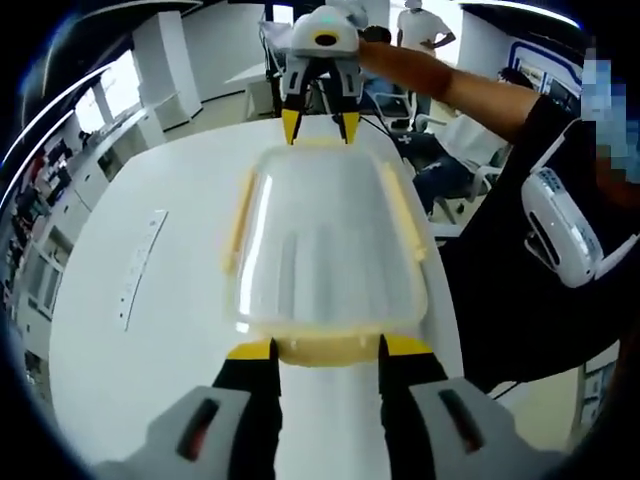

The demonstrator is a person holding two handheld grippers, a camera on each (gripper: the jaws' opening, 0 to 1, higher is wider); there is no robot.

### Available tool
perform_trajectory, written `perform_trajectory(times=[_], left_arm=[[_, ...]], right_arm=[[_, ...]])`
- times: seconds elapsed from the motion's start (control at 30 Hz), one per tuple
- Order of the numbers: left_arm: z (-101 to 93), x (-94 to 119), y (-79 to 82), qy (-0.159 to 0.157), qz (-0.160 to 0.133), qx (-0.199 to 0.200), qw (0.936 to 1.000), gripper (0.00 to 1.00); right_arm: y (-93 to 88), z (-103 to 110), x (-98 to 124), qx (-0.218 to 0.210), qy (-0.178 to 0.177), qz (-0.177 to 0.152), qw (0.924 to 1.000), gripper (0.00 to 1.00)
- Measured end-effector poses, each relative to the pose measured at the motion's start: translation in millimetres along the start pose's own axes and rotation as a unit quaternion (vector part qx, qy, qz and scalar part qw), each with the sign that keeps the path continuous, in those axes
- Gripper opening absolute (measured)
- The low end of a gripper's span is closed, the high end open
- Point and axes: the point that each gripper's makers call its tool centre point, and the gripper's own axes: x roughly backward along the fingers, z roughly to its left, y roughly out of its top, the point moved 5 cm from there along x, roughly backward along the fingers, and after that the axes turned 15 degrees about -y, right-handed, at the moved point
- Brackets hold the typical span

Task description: Snap each plastic latch of the storage box into its locked position after aligning the lid with the box until every specified latch is closed and the lid sits flush.

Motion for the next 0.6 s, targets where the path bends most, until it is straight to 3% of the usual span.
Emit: perform_trajectory(times=[0.27, 0.6], left_arm=[[1.4, -12.2, -10.7, -0.004, -0.026, -0.008, 0.9996, 0.35], [3.7, -22.1, -16.0, -0.011, -0.032, -0.007, 0.9994, 0.35]], right_arm=[[-11.4, 6.3, -9.4, -0.005, -0.003, -0.027, 0.9996, 0.34], [-18.6, 9.0, -16.6, -0.009, 0.001, -0.028, 0.9996, 0.34]])
